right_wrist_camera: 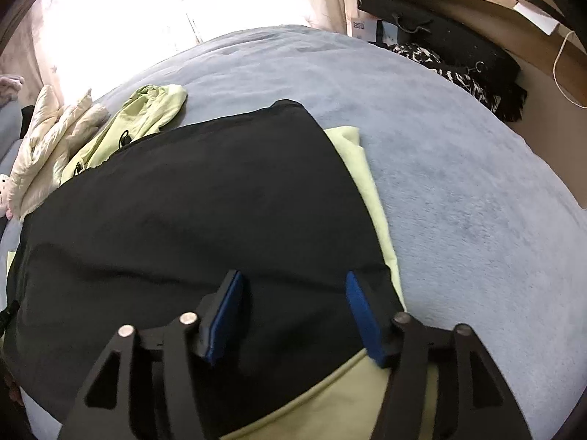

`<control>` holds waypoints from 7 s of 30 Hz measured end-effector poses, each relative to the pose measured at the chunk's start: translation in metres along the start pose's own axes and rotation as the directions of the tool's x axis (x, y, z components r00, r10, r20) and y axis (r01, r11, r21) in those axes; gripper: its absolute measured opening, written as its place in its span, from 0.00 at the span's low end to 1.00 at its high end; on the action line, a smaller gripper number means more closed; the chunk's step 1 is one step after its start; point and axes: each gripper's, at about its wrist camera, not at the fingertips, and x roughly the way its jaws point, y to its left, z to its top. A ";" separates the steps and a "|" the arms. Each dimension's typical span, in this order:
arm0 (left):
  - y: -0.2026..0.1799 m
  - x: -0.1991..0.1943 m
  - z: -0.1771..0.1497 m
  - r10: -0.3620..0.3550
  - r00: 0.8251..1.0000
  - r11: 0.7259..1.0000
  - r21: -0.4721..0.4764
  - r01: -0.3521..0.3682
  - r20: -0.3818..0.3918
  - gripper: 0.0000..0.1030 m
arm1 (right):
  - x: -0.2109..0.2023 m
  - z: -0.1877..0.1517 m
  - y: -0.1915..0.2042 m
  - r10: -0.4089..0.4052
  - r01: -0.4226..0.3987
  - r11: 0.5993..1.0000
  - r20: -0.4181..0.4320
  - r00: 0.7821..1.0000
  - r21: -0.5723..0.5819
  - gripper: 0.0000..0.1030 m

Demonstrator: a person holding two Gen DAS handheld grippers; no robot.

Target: Fold large clothes

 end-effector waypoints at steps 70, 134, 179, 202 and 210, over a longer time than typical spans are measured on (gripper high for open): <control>0.070 -0.063 -0.032 -0.210 0.967 0.967 0.117 0.228 -0.148 0.03 | -0.054 -0.019 -0.071 0.169 -0.179 0.981 -0.123 0.978 -0.076 0.05; -0.187 0.095 0.183 -0.118 0.972 0.882 0.428 0.197 -0.204 0.48 | 0.067 0.188 0.158 0.276 -0.305 0.912 -0.140 0.951 -0.274 0.48; -0.121 -0.012 0.184 -0.322 0.945 0.886 0.337 0.319 -0.047 0.01 | -0.017 0.197 0.126 0.576 -0.542 0.803 0.088 0.813 -0.246 0.04; -0.026 -0.106 0.047 -0.288 0.912 0.893 0.262 0.366 -0.293 0.12 | -0.081 0.003 0.043 0.391 -0.411 0.894 -0.137 0.910 -0.178 0.38; -0.050 -0.113 0.035 -0.441 0.829 0.848 0.144 0.511 -0.345 0.21 | -0.087 -0.004 0.054 0.458 -0.475 0.873 -0.155 0.875 -0.105 0.39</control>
